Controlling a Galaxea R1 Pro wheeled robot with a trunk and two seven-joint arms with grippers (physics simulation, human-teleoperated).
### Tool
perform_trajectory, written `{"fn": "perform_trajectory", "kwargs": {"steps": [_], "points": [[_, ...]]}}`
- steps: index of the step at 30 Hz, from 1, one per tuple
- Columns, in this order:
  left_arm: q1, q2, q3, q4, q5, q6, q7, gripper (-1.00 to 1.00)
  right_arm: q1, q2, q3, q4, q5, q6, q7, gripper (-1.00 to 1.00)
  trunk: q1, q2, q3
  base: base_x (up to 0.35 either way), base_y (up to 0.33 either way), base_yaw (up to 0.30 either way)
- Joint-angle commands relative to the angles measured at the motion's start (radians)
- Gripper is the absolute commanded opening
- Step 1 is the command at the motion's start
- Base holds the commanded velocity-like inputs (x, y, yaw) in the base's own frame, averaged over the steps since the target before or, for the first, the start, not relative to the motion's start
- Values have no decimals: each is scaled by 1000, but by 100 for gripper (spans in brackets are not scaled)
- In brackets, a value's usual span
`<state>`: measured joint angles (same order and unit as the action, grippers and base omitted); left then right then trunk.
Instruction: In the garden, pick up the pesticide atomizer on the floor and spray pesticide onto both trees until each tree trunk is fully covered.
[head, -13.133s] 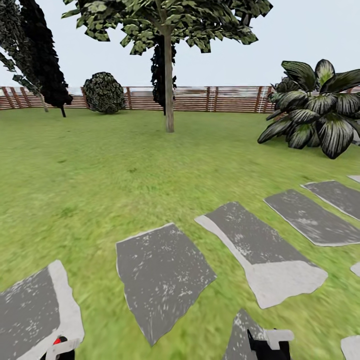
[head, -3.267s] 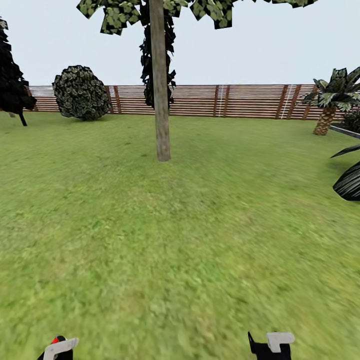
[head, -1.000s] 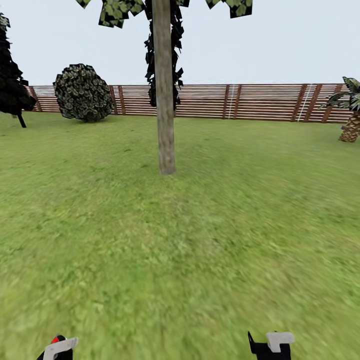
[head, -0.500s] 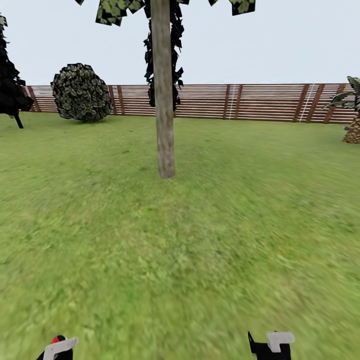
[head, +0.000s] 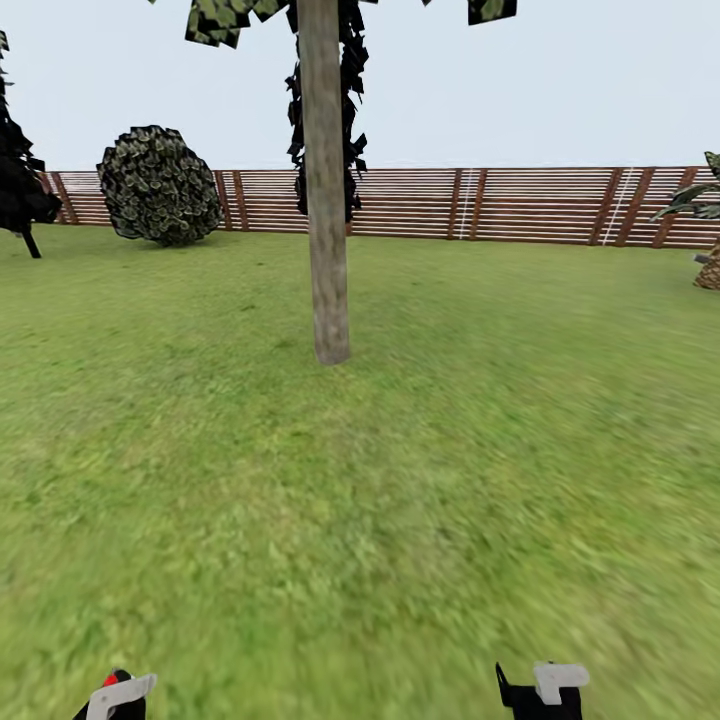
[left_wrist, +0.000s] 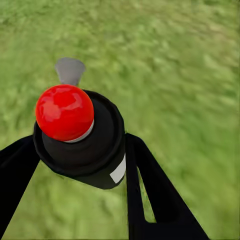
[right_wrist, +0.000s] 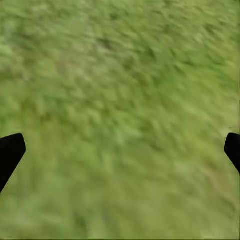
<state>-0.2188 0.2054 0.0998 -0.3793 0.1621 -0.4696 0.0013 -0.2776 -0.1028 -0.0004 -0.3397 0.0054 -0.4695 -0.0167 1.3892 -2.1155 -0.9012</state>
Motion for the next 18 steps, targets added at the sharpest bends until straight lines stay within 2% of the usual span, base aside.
{"fn": "perform_trajectory", "kwargs": {"steps": [1, 18], "points": [[-1, 0, -1, 0, 5, -3, 0, -100, -1, 0, 0, 1, 1, -3, -2, 100, 0, 0, -1, 338, 0, 0], [-1, 0, -1, -1, 5, -3, 0, -100, -1, 0, -1, 1, 1, -3, -2, 100, 0, 0, -1, 338, 0, 0]]}}
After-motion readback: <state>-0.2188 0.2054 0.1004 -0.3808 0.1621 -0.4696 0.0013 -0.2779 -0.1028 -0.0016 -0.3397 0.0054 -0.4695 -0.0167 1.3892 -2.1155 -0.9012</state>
